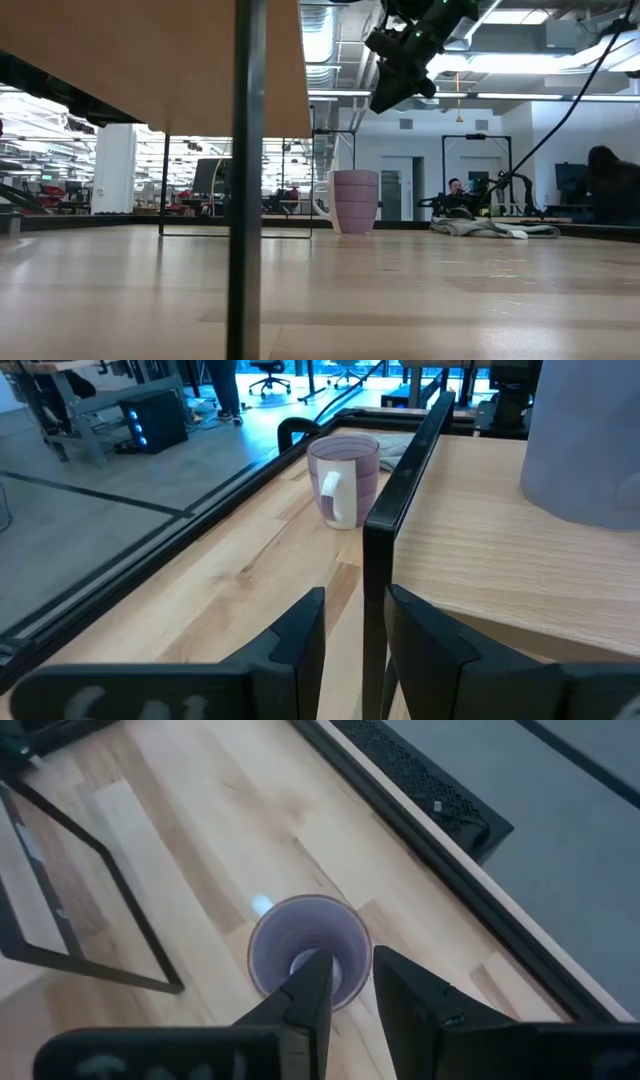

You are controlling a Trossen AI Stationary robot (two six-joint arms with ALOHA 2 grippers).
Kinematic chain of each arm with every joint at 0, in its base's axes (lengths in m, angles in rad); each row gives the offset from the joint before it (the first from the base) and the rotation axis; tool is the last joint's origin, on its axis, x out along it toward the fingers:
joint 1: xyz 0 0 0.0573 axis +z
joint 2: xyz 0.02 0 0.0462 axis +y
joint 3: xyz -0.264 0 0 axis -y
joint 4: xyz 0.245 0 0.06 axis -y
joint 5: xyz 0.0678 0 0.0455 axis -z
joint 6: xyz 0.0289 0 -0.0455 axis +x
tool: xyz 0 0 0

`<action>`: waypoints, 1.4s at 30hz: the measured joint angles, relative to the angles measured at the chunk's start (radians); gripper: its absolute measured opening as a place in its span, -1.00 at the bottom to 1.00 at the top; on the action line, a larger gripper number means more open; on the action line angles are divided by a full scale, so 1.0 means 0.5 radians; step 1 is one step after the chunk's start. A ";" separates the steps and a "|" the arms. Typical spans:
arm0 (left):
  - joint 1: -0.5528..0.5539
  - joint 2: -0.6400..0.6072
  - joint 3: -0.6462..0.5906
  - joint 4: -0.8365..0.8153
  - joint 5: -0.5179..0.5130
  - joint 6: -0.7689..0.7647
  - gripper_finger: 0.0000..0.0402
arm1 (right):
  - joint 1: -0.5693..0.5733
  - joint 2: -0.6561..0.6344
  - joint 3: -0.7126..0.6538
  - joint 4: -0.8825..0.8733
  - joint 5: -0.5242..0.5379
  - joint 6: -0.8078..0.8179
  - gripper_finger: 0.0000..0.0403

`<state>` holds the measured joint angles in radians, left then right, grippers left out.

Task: Stack small to large cups/mugs on shelf
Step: Put the purple patterned mug on the shelf

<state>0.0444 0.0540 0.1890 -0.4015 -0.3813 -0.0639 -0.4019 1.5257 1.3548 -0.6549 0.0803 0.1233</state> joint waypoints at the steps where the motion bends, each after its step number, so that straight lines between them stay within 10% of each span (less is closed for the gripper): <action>1: 0.001 0.000 0.000 0.000 0.000 -0.001 -0.51 | -0.005 0.000 0.000 0.001 -0.001 -0.012 -0.50; 21: 0.000 0.000 0.000 0.021 -0.002 0.052 -0.51 | -0.055 0.397 0.023 0.110 -0.008 -1.338 -0.50; 42: 0.001 0.000 0.000 0.021 -0.010 0.053 -0.51 | -0.047 0.384 0.023 0.117 -0.001 -1.051 -0.41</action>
<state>0.0448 0.0541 0.1890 -0.3912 -0.3862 -0.0376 -0.4256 1.7176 1.3663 -0.5967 0.0799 -0.4020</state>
